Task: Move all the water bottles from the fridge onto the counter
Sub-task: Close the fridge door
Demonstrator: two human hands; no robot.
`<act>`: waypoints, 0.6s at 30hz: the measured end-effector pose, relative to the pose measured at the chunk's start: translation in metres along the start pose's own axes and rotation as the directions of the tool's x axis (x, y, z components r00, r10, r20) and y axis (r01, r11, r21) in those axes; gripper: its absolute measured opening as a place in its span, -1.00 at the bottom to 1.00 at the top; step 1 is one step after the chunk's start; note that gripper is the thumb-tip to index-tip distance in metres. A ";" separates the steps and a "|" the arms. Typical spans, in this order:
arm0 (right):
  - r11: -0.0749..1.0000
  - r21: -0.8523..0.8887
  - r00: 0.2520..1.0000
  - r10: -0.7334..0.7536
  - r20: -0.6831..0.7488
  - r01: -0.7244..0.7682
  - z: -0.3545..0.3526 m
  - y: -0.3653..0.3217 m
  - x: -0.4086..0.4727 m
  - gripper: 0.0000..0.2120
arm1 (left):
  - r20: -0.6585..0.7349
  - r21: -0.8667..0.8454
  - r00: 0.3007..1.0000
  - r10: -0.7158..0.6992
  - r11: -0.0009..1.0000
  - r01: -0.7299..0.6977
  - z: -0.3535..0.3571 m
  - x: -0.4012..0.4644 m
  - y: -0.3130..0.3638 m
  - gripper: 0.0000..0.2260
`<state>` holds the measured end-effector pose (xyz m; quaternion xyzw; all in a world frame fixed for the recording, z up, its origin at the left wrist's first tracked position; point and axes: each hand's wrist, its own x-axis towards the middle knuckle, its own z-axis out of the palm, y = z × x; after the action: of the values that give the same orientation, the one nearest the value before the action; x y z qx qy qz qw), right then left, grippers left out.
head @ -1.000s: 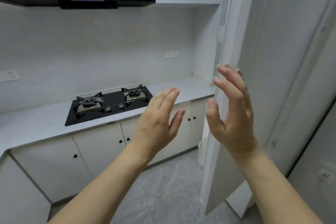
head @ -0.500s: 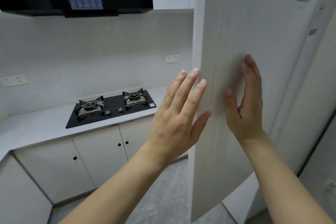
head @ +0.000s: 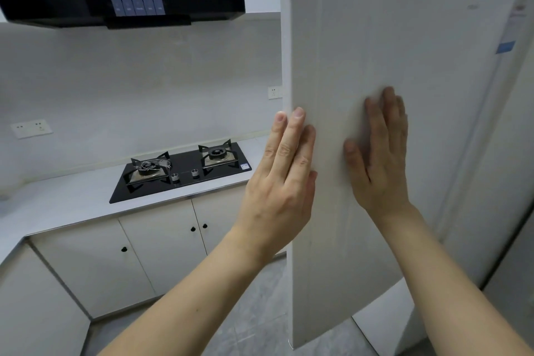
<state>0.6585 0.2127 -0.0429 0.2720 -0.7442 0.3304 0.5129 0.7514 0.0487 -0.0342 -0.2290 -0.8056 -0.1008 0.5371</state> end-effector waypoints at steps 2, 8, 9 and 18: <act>1.000 -0.005 1.000 -0.001 0.001 0.001 0.006 0.002 0.003 -0.43 | 0.008 -0.004 1.000 -0.018 1.000 0.018 0.002 0.001 -0.004 -0.55; 1.000 -0.027 1.000 0.000 -0.003 0.000 0.030 0.004 0.011 -0.42 | 0.005 -0.028 0.998 -0.065 0.997 0.065 0.014 0.003 -0.026 -0.55; 0.999 -0.035 1.000 0.000 -0.001 0.000 0.035 0.005 0.014 -0.41 | 0.003 -0.043 0.997 -0.075 0.996 0.075 0.016 0.004 -0.030 -0.55; 0.993 -0.114 1.000 -0.002 -0.019 0.000 0.070 0.018 0.031 -0.38 | -0.015 -0.117 0.993 -0.117 0.986 0.115 0.041 0.013 -0.066 -0.54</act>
<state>0.5942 0.1675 -0.0356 0.2394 -0.7567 0.2898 0.5348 0.6820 0.0107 -0.0329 -0.2116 -0.8045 -0.1810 0.5247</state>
